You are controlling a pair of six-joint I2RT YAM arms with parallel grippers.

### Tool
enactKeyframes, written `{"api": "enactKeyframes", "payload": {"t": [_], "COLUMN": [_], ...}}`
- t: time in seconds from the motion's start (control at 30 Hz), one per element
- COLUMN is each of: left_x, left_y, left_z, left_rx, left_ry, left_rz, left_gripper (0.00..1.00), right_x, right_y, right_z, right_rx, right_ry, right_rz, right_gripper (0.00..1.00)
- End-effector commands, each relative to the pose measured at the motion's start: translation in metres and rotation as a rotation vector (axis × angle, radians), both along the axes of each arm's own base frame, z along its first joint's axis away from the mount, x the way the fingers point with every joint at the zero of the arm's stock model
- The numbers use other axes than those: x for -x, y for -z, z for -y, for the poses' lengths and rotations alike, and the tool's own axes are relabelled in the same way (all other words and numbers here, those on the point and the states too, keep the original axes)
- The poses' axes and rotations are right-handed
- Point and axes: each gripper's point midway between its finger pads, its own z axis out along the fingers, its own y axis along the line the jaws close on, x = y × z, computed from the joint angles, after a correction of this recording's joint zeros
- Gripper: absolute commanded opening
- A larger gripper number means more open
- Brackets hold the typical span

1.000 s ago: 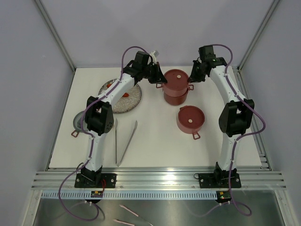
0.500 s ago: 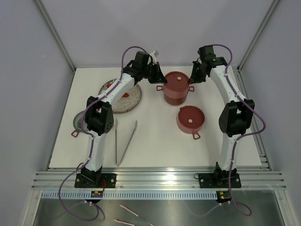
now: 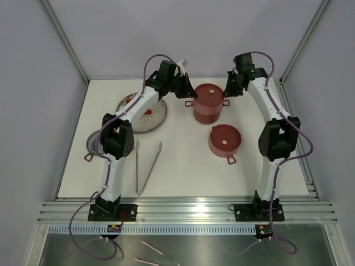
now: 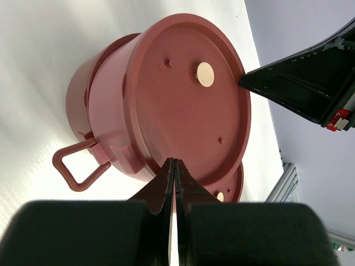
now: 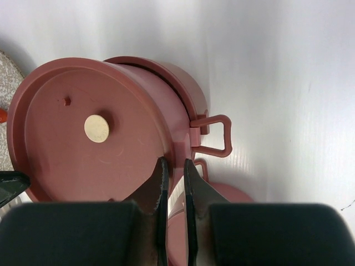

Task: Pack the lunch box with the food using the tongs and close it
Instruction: Place the packing box into the packing box.

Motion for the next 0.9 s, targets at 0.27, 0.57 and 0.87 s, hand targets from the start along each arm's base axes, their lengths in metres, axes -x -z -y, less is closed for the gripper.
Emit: {"api": "enactKeyframes", "payload": {"t": [0.27,0.57,0.87], "left_x": [0.004,0.005,0.004], "left_y": [-0.022,-0.019,-0.022], "left_z": [0.003,0.004,0.005], "left_rx": [0.032,0.035,0.046], "left_ry": [0.017,0.025,0.028], "left_rz": [0.037,0.028,0.034], "left_gripper": [0.0,0.0,0.0], "right_x": [-0.013,-0.019,-0.009], "right_y": [-0.016,-0.006,0.0], "right_z": [0.019,0.017,0.026], "right_rx": [0.05,0.04,0.053], "right_ry": [0.052,0.057,0.103], "right_rz": [0.098,0.139,0.136], "right_gripper": [0.0,0.0,0.0]}}
